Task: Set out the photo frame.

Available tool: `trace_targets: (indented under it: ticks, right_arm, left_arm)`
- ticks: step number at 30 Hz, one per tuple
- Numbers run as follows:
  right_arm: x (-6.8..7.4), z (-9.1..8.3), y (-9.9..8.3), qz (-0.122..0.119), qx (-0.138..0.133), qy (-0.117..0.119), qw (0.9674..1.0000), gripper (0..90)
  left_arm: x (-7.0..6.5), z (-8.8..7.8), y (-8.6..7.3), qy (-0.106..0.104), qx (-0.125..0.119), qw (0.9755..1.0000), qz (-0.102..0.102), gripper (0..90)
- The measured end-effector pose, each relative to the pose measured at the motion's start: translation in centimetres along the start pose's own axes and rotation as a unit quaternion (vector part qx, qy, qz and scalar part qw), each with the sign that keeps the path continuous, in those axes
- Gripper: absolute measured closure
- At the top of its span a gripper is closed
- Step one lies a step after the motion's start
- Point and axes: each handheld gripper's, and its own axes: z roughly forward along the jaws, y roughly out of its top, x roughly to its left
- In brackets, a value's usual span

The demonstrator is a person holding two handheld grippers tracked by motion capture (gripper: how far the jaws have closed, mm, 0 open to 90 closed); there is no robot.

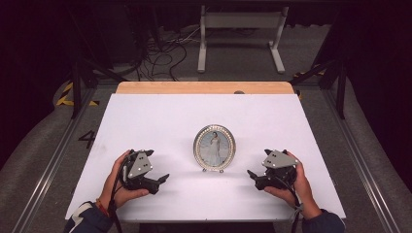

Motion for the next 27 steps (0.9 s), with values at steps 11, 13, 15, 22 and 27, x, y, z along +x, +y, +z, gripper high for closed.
trace_targets:
  ticks: [11,13,15,22,27]
  right_arm:
    - [-0.6,-0.7,-1.1,0.008,-0.01,-0.005,0.9999,11.2]
    - [-0.7,-1.0,-1.4,0.012,-0.011,-0.011,0.9998,11.2]
    - [-0.9,-1.3,-1.7,0.017,-0.016,-0.015,0.9996,11.3]
    - [-1.4,-1.9,-3.1,0.032,-0.012,-0.026,0.9991,11.3]
    - [-2.0,-2.6,-4.1,0.046,-0.015,-0.037,0.9981,11.3]
  left_arm:
    - [0.5,-0.9,-1.9,0.015,0.018,0.9997,-0.003,8.2]
    - [0.6,-1.1,-2.2,0.02,0.02,0.9996,-0.005,8.1]
    - [0.6,-1.2,-2.4,0.028,0.017,0.9994,-0.007,8.2]
    - [1.1,-1.9,-3.4,0.031,0.016,0.999,-0.027,8.2]
    - [1.7,-2.9,-4.6,0.037,0.011,0.9982,-0.046,8.1]
